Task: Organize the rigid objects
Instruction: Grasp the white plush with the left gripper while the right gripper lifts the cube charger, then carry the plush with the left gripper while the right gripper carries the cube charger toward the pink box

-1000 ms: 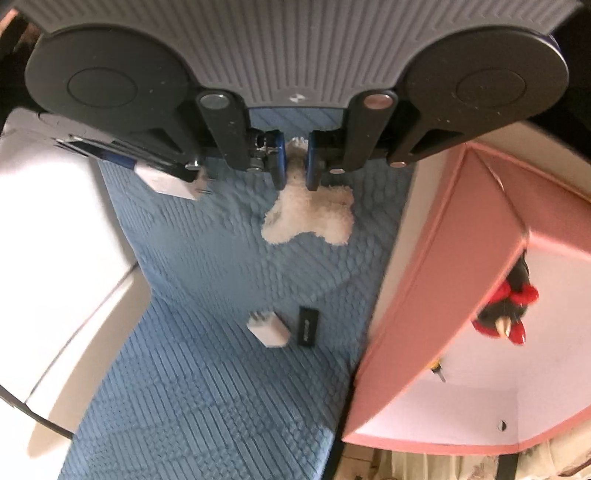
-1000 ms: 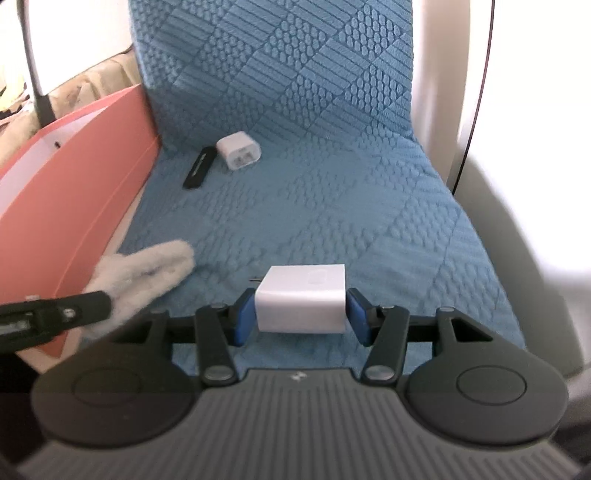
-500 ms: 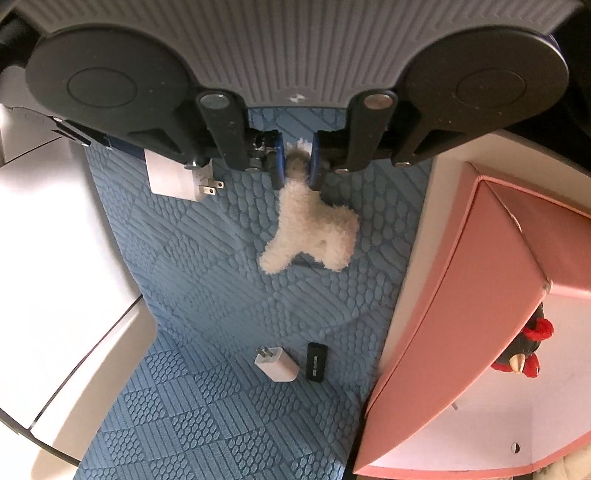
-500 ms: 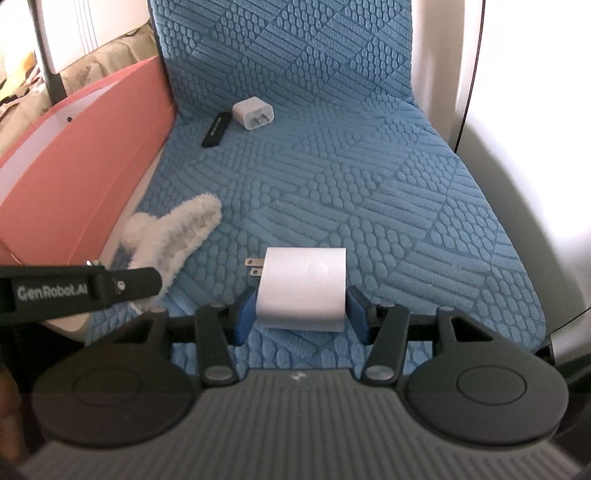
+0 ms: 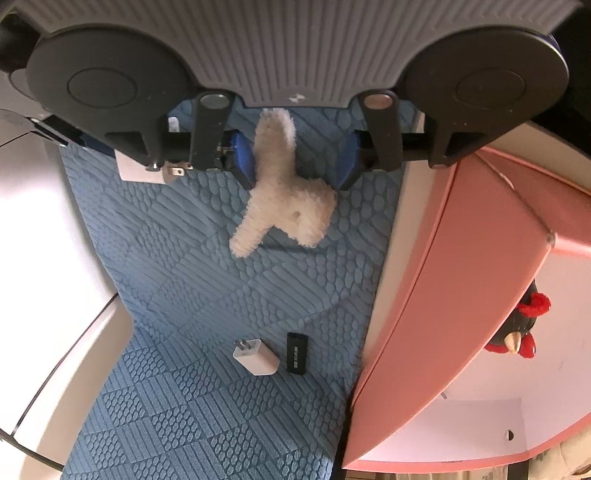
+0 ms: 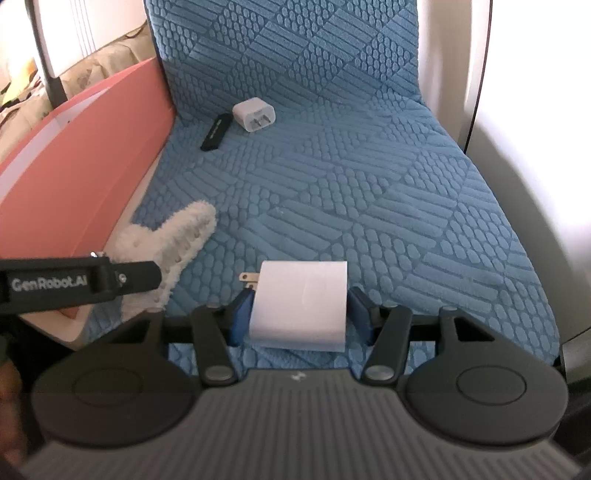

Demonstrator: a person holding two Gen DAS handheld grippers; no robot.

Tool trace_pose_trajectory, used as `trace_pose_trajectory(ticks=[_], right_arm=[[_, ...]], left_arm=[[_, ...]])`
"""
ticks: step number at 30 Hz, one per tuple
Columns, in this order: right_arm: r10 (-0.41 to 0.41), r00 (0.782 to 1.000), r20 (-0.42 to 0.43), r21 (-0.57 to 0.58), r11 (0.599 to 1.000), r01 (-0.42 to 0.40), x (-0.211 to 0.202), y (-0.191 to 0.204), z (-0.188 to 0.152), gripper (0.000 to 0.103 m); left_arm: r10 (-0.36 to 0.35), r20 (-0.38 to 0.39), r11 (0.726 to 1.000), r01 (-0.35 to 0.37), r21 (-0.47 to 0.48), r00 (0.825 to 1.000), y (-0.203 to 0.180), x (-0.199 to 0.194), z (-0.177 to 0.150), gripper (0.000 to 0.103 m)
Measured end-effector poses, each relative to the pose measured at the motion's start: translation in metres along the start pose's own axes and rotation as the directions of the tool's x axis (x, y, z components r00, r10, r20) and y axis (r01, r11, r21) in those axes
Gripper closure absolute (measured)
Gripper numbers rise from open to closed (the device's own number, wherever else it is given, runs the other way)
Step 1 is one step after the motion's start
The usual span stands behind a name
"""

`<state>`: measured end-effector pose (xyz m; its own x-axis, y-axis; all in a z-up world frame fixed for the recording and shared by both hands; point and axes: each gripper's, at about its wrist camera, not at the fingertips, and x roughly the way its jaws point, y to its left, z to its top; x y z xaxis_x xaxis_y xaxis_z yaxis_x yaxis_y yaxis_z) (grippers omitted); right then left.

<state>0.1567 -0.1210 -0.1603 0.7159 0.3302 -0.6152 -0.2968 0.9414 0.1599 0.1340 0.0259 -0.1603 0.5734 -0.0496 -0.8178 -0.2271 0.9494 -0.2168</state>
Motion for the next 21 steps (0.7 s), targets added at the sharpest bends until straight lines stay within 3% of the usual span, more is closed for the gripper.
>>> trace_pose_trajectory(ticks=[10,21], right_arm=[[-0.029,0.999,0.027,-0.046,0.998,0.03,0.003,0.001,0.001,0.049],[-0.017,1.0,0.011,-0.081,0.997,0.018,0.013,0.002,0.003,0.049]], left_arm=[[0.023,0.015,0.995,-0.024,0.095,1.0,-0.008,0.014,0.003,0.048],[0.007,0.062,0.998,-0.011,0.068,0.998,-0.006,0.018,0.01,0.054]])
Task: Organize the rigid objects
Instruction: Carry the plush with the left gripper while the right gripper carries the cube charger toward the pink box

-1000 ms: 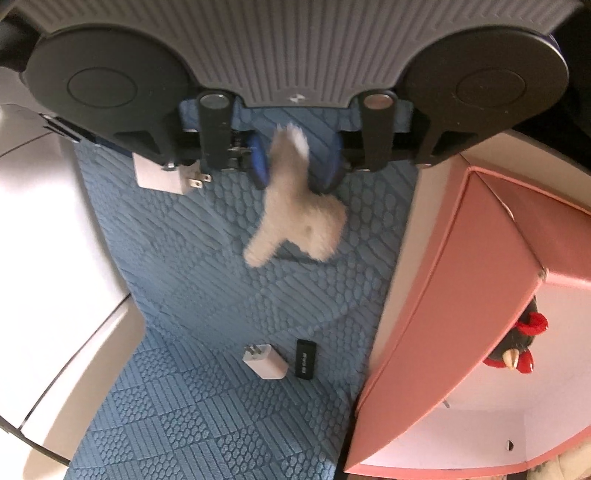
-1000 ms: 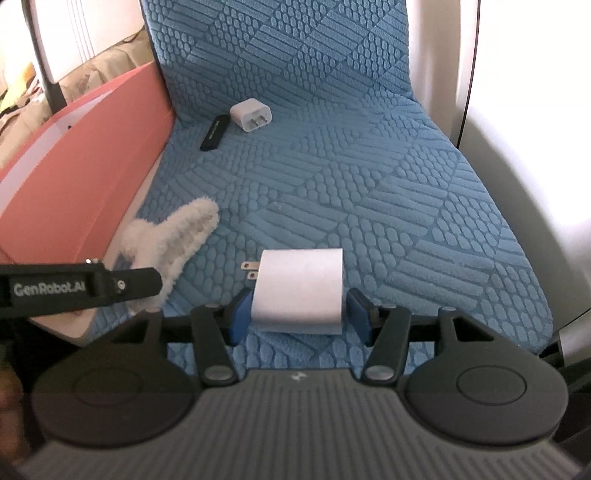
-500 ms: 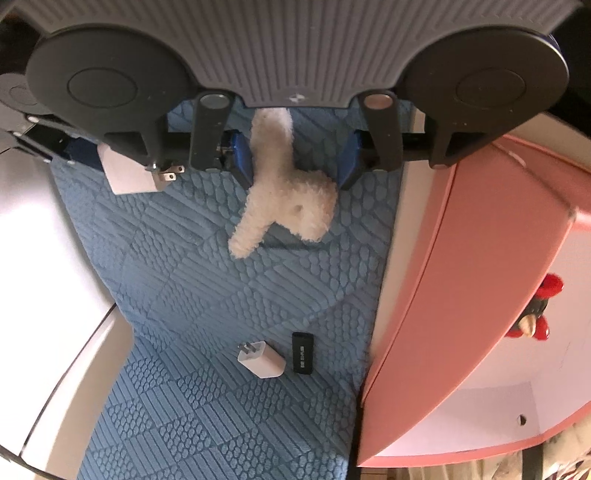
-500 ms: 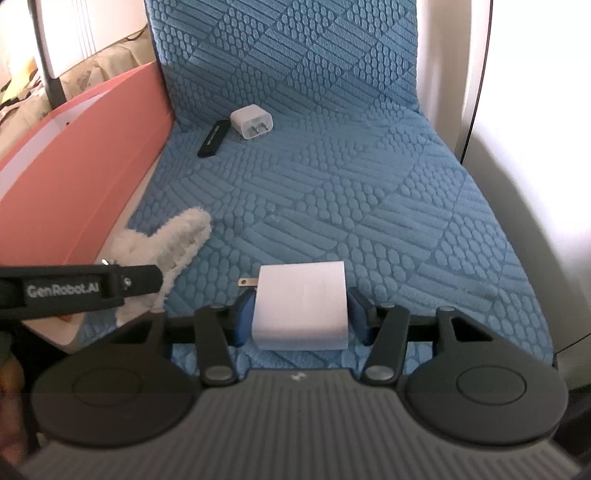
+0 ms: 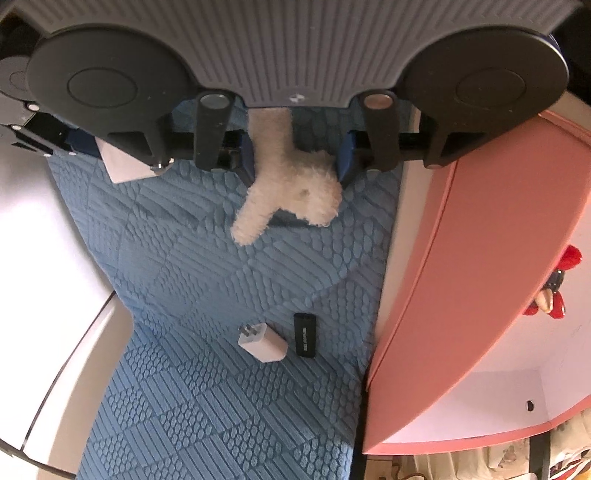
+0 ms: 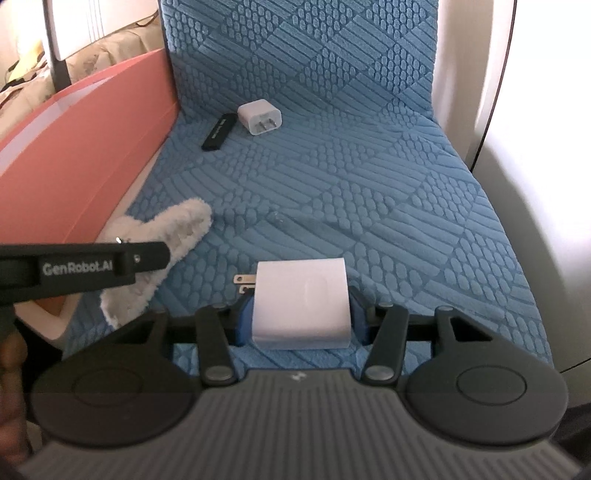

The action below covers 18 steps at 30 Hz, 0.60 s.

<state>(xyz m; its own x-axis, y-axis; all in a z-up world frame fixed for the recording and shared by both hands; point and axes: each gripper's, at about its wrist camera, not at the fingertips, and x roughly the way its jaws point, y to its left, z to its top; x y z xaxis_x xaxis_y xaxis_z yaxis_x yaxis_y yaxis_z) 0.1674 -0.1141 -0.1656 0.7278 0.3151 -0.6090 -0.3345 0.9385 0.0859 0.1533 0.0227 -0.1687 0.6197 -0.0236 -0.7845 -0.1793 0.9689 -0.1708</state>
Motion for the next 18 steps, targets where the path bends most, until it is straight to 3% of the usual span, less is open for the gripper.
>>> trace_pose_trajectory(ticks=[18], right_arm=[[0.01,0.999,0.04,0.042,0.999,-0.011,-0.044,0.007,0.022,0.05]], left_arm=[[-0.047,0.057,0.996,0.051,-0.078,0.997,0.012,-0.072,0.022,0.054]])
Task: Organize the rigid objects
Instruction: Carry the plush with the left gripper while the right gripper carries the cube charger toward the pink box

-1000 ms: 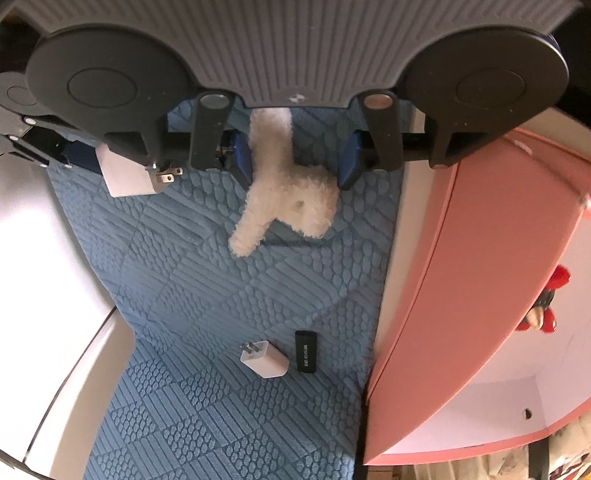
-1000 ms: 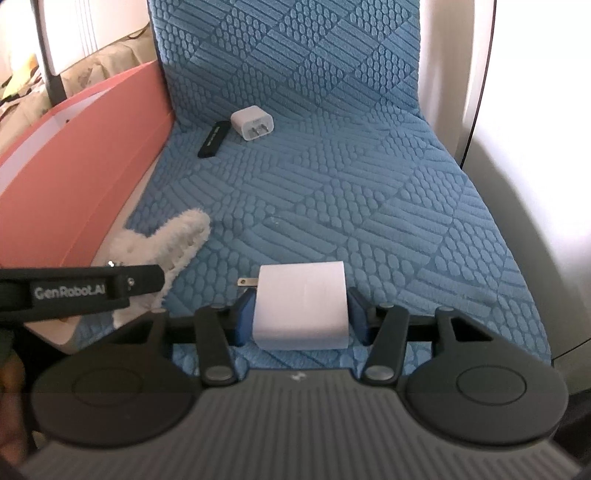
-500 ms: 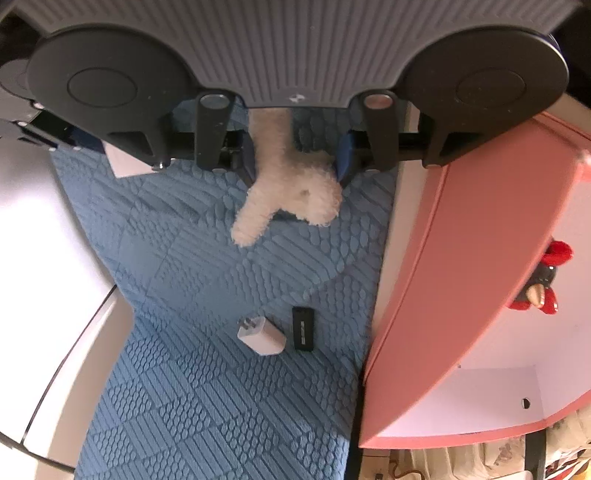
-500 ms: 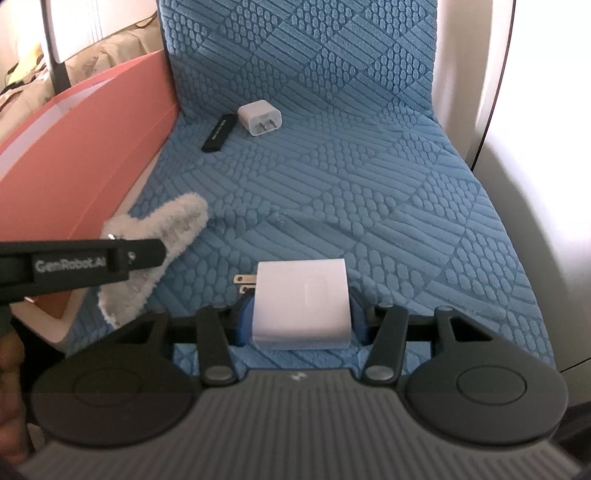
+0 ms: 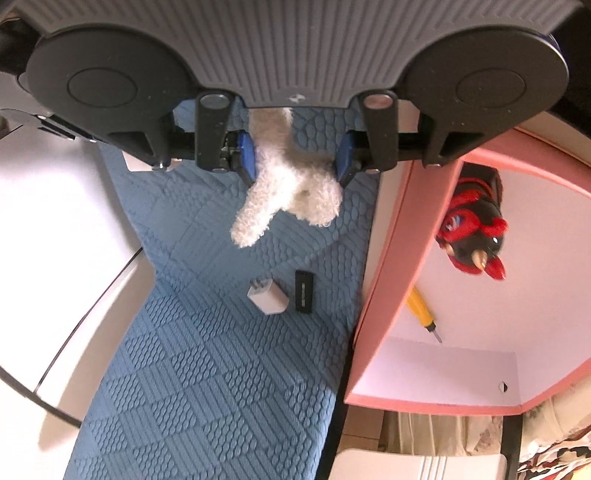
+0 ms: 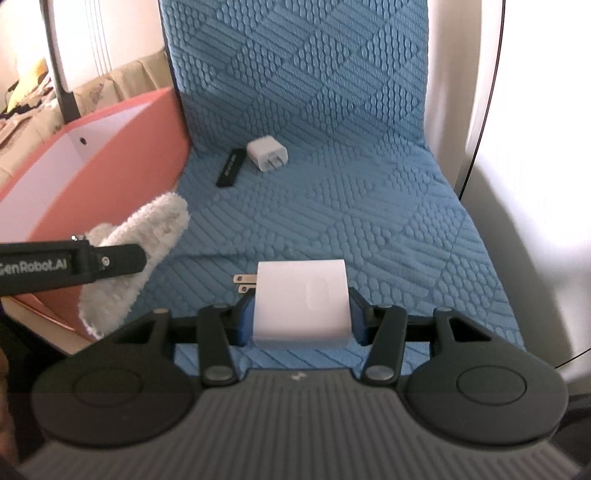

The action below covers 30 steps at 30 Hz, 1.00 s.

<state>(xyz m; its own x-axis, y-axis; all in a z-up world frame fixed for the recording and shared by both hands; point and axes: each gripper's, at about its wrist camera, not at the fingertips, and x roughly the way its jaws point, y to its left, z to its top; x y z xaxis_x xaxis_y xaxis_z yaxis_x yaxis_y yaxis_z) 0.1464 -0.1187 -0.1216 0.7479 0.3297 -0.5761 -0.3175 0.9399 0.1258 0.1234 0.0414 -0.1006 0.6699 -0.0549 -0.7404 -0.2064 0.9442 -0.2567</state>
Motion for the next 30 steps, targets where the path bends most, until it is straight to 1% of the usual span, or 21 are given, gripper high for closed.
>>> trace_pose_trajectory(ticks=[8,12,17,23,30], right_arm=[[0.035,0.999,0.029,0.018,0.999,-0.035,-0.035,0.011,0.028,0.05],[0.057,0.996,0.066,0.009,0.998,-0.057,-0.054,0.023,0.048,0.05],[0.078,0.991,0.111,-0.012,0.997,-0.077,-0.074,0.039,0.074,0.05],[0.123,0.981,0.151,-0.046,0.992,-0.117,-0.087,0.063,0.104,0.05],[0.19,0.961,0.201,-0.105,0.979,-0.172,-0.097,0.102,0.143,0.05]], left_arm=[[-0.015,0.042,0.999,0.016,-0.033,0.999,0.008,-0.041,0.023,0.054],[-0.016,0.068,0.999,0.018,-0.041,0.998,0.015,-0.061,0.035,0.054],[-0.014,0.107,0.999,0.02,-0.049,0.994,0.024,-0.083,0.06,0.054],[-0.011,0.16,0.998,0.022,-0.065,0.987,0.039,-0.107,0.089,0.054],[0.016,0.224,0.995,0.006,-0.098,0.975,0.066,-0.135,0.12,0.054]])
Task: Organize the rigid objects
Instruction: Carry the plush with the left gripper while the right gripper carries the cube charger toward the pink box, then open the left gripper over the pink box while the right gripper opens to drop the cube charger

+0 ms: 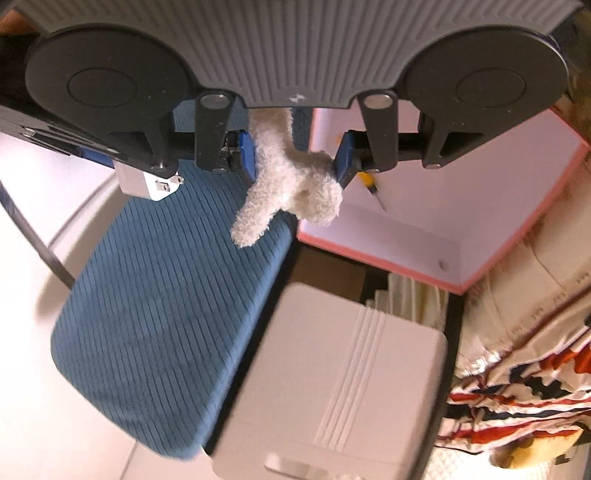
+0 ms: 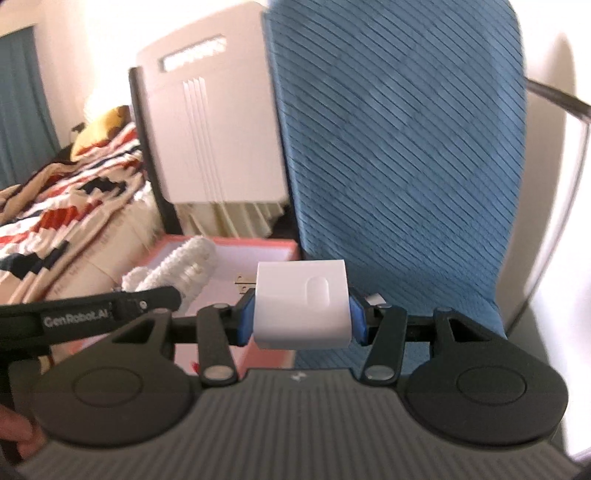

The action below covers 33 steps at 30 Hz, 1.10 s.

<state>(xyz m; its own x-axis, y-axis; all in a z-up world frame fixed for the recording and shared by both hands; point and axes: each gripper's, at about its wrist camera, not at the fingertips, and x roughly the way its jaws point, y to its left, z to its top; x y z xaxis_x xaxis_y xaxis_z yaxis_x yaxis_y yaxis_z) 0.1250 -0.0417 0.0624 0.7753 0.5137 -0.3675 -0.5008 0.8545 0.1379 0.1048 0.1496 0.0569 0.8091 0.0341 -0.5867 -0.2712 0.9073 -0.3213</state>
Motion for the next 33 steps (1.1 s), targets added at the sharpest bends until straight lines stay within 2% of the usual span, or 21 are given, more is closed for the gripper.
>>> trace_pose_trajectory(ticks=[9,14,18,24,33], right_arm=[[0.087,0.996,0.013,-0.066,0.994,-0.086,0.021,0.053,0.033,0.05],[0.125,0.992,-0.02,-0.097,0.987,-0.127,0.045,0.08,0.037,0.05],[0.137,0.987,-0.078,-0.111,0.983,-0.146,0.071,0.098,0.028,0.05],[0.094,0.979,-0.182,-0.129,0.985,-0.118,0.119,0.115,0.004,0.05],[0.03,0.94,-0.34,-0.161,0.983,-0.09,0.172,0.128,-0.038,0.05]], left_arm=[[0.052,0.065,0.997,-0.049,-0.055,0.997,0.051,-0.019,0.044,0.054],[0.093,0.051,0.992,-0.088,-0.089,0.994,0.085,-0.013,0.052,0.054],[0.116,0.009,0.987,-0.114,-0.116,0.993,0.115,0.001,0.047,0.054],[0.124,-0.095,0.979,-0.137,-0.148,0.988,0.155,0.036,0.023,0.054],[0.119,-0.219,0.967,-0.163,-0.197,0.968,0.195,0.08,-0.014,0.054]])
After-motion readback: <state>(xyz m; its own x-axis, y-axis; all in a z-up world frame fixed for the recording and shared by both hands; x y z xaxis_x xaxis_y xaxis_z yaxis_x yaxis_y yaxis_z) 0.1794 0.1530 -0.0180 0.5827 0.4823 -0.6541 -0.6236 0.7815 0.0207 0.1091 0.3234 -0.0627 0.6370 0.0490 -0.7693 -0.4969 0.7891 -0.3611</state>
